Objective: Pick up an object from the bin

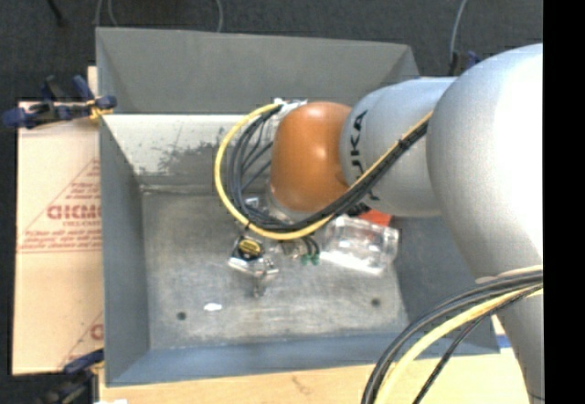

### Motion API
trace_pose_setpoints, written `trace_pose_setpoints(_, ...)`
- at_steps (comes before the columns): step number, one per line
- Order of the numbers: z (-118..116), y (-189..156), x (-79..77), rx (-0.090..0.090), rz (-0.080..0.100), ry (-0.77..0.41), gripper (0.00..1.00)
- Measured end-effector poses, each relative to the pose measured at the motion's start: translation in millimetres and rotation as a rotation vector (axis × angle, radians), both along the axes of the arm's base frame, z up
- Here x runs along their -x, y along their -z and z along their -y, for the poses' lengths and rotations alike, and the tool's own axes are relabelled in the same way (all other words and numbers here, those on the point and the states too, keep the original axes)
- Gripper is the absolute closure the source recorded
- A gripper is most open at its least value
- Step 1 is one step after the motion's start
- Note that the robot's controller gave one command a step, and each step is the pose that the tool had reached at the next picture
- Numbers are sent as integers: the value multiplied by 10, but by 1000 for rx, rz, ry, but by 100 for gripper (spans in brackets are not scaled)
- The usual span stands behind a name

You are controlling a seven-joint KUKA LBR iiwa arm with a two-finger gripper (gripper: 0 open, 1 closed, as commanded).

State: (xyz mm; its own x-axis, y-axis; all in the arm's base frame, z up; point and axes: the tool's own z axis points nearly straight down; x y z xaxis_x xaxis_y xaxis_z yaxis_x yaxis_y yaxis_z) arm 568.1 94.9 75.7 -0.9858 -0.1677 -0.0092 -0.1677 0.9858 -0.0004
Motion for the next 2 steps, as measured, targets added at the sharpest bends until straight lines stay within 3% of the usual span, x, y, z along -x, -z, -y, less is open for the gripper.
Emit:
trace_pose_setpoints(1,-3,-36,-25,-2,9,3,100)
trace_pose_setpoints(2,135,-1996,-607,2,5,-162,100)
